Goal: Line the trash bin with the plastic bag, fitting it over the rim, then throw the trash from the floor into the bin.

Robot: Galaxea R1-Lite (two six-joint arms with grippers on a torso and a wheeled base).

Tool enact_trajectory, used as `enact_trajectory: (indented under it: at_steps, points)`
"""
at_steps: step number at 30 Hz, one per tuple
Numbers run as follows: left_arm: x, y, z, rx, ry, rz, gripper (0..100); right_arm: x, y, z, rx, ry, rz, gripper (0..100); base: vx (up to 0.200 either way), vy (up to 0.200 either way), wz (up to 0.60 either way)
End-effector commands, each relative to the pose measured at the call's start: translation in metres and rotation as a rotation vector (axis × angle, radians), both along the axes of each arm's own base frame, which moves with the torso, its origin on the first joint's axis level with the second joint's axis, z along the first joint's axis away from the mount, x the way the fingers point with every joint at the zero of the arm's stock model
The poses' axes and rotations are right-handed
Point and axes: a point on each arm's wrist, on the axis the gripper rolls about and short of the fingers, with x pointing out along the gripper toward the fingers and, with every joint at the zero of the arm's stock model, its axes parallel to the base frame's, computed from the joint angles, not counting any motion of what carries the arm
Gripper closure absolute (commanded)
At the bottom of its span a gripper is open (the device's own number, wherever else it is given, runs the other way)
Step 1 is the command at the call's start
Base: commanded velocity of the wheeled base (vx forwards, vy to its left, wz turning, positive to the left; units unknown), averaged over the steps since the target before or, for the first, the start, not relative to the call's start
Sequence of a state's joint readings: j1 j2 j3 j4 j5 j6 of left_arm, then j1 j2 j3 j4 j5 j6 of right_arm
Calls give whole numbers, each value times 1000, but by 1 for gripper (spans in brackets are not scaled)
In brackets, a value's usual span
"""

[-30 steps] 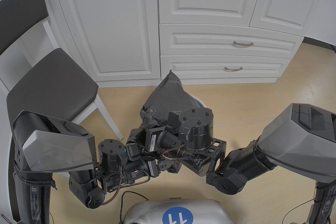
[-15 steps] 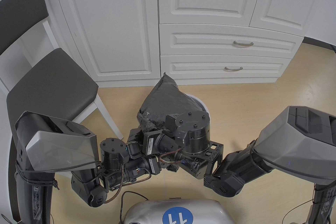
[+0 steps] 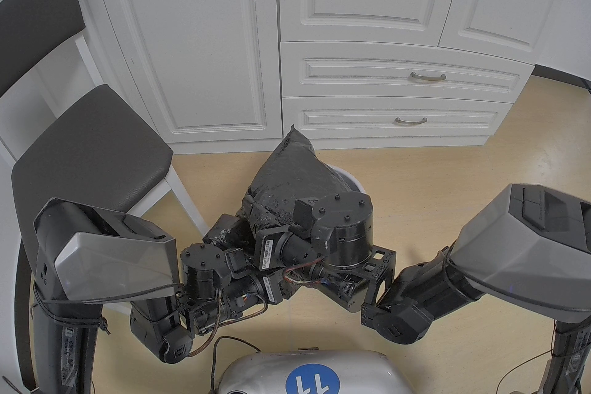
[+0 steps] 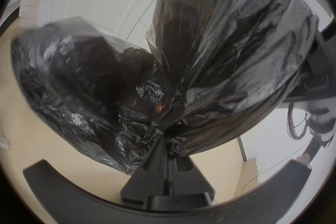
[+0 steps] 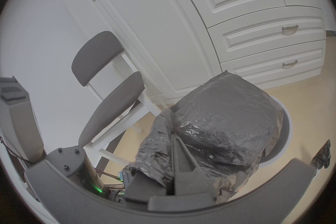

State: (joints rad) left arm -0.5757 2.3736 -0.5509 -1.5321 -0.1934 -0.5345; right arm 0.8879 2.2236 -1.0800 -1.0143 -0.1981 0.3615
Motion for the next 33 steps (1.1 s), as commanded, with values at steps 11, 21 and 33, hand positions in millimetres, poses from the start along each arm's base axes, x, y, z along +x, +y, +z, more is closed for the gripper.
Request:
enact_trajectory:
  at_steps: [11,21,33]
  points:
    - [-2,0,2,1,0,-3,100,3,-24,24,10,-33,-36,0,0,0,0]
    - [-2,1,1,1,3,-1,100,2,-32,23,-42,-28,-34,0,0,0,0]
    - [-7,-4,0,6,8,-20,100,8,-17,3,-57,-11,-33,0,0,0,0]
